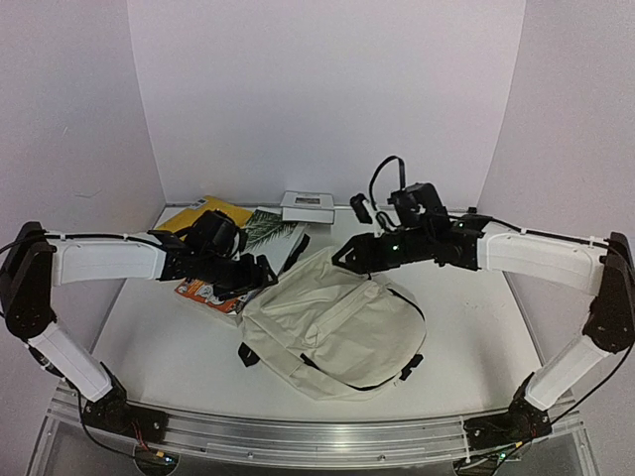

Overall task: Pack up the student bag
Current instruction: Zip the student bag at the center of the board.

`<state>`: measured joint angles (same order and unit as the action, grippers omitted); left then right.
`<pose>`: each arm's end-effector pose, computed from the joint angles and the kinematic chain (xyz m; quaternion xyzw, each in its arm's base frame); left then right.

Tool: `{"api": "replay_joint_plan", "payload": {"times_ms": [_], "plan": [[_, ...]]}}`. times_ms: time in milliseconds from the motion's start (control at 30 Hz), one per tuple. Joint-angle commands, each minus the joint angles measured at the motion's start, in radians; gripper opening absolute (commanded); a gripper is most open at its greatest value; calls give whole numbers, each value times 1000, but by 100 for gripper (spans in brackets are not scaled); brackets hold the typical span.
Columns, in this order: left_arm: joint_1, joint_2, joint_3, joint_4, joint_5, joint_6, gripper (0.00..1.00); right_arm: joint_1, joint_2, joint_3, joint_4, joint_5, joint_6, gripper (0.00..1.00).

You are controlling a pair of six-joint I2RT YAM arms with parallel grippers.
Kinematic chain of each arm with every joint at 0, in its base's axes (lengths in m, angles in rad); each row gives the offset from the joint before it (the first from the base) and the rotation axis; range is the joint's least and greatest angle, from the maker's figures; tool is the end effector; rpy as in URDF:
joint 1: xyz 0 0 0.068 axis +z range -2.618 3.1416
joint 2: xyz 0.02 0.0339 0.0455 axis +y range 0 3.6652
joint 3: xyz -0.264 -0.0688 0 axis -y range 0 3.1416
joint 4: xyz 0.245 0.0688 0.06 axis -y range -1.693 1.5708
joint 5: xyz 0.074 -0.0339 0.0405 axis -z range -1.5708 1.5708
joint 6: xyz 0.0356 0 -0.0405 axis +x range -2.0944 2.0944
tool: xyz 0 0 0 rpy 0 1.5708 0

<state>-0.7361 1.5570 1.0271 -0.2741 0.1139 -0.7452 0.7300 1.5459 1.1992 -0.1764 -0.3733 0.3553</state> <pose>0.2448 -0.2272 0.2267 0.0171 0.9260 -0.2910 0.2400 0.2574 0.2478 0.2971 -0.2497 0.8187 0.3914 0.3379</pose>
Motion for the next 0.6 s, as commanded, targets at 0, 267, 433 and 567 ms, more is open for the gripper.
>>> {"api": "replay_joint_plan", "payload": {"times_ms": [0,267,433,567], "plan": [[61,-107,-142,0,114,-139,85,144,77,48,-104,-22,-11,40],[86,-143,-331,130,196,-283,77,342,260,134,-208,131,29,34],[86,-81,-399,229,259,-334,71,378,358,157,-230,161,57,31],[86,-42,-407,262,282,-338,69,378,396,175,-242,169,66,29]]}}
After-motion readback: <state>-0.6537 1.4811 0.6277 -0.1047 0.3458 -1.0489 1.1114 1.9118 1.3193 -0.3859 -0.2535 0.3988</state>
